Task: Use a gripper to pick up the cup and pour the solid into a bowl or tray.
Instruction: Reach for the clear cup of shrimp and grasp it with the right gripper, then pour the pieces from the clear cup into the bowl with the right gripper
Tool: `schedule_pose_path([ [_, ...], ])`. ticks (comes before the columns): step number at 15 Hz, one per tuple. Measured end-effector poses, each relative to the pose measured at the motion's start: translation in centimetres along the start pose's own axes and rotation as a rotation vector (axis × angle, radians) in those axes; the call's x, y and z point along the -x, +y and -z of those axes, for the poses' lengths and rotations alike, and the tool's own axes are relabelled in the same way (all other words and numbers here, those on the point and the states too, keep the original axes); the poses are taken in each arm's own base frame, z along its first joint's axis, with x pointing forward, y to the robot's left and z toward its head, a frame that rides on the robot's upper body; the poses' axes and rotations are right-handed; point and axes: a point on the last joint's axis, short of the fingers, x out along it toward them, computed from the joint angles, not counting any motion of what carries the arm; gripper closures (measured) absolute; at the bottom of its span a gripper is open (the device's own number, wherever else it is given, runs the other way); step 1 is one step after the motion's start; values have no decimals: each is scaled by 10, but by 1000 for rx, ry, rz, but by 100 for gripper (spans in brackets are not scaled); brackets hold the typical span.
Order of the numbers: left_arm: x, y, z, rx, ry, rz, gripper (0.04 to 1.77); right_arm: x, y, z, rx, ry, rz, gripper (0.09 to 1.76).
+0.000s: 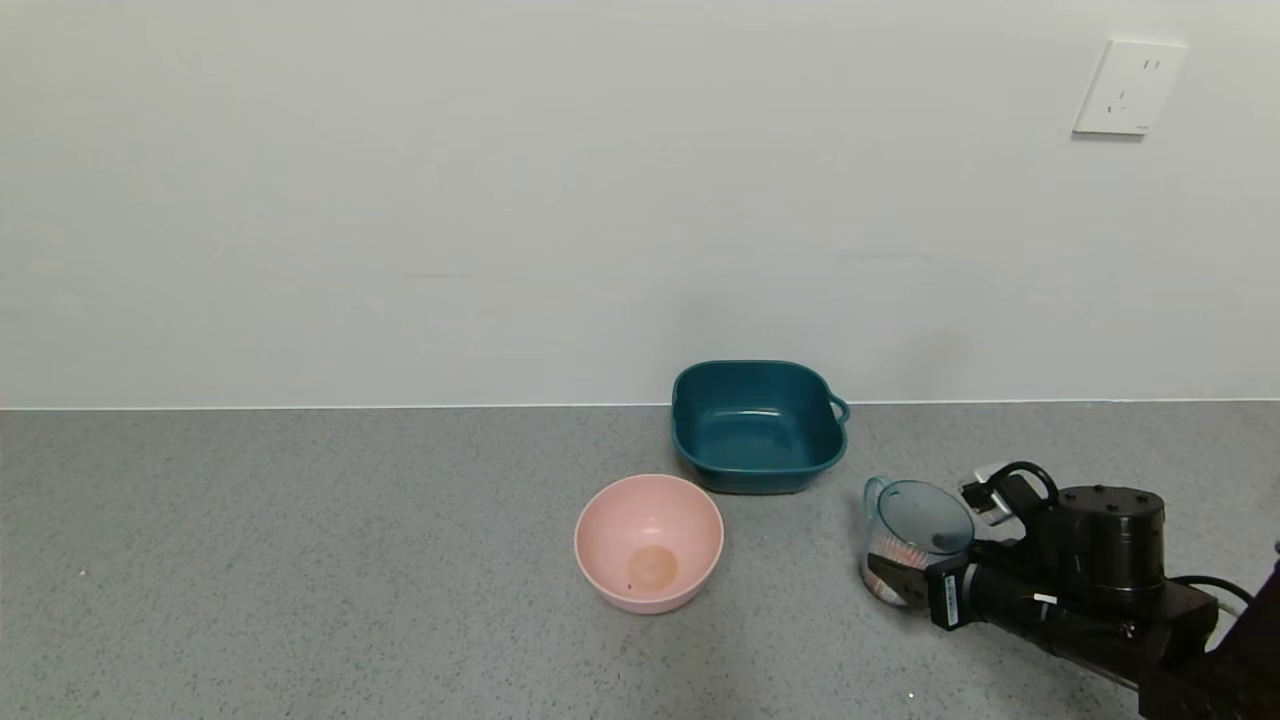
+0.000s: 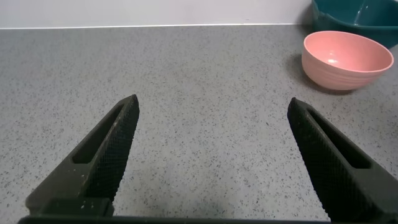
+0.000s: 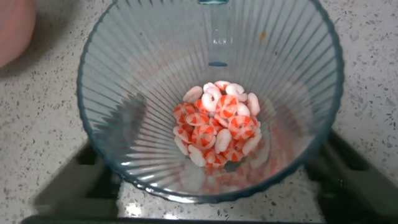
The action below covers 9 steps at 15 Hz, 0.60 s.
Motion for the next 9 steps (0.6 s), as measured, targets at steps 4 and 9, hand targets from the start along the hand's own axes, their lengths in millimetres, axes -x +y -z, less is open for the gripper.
schedule_pose_path([
  [4,0,0,0,0,0,0,9,-2,0,-1,2,-3,1,50],
  [9,0,0,0,0,0,0,9,0,1,0,4,1,0,51],
])
